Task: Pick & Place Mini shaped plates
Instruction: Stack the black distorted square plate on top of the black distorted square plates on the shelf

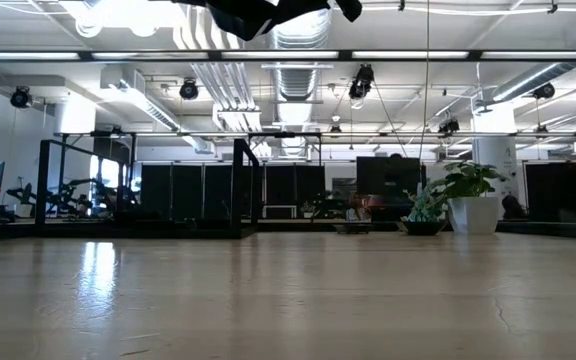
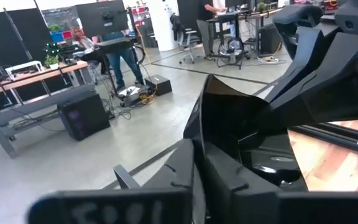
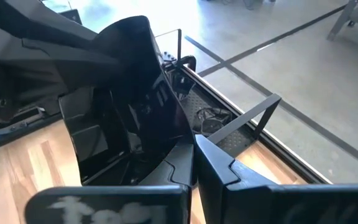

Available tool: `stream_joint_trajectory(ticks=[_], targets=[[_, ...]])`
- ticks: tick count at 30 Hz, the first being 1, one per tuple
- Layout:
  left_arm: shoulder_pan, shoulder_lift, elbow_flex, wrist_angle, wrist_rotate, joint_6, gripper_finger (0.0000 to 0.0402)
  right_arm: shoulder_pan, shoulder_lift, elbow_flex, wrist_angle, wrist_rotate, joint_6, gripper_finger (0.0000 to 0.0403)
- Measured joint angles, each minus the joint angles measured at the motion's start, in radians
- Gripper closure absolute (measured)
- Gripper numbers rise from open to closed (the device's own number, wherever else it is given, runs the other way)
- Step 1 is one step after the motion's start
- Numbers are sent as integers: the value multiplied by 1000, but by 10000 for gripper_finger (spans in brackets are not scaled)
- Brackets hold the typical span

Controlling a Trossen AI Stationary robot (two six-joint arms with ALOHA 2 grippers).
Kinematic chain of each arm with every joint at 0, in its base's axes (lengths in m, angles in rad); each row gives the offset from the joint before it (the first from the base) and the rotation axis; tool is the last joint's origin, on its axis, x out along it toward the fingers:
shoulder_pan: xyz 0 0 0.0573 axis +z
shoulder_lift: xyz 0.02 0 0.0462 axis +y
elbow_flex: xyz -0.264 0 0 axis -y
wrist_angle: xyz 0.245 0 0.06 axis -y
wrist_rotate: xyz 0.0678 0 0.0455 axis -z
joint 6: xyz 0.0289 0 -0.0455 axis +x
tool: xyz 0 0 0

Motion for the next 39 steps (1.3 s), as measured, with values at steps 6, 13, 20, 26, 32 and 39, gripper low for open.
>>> stream_joint_trajectory(ticks=[6, 13, 20, 26, 32, 39], targets=[[3, 0, 1, 0, -2, -12, 400, 0, 0, 0, -1, -4, 2, 392], [14, -1, 6, -3, 0, -25, 401, 0, -5, 4, 0, -56, -48, 347], [33, -10, 43, -89, 1, -43, 401, 3, -13, 50, -13, -57, -86, 291], [80, -63, 101, -374, 63, -216, 401, 7, -39, 105, -44, -57, -145, 268], [215, -131, 174, -792, 213, -434, 401, 7, -45, 201, -168, -58, -158, 261], [476, -159, 195, -1004, 484, -466, 401, 6, -46, 237, -201, -58, -216, 270]])
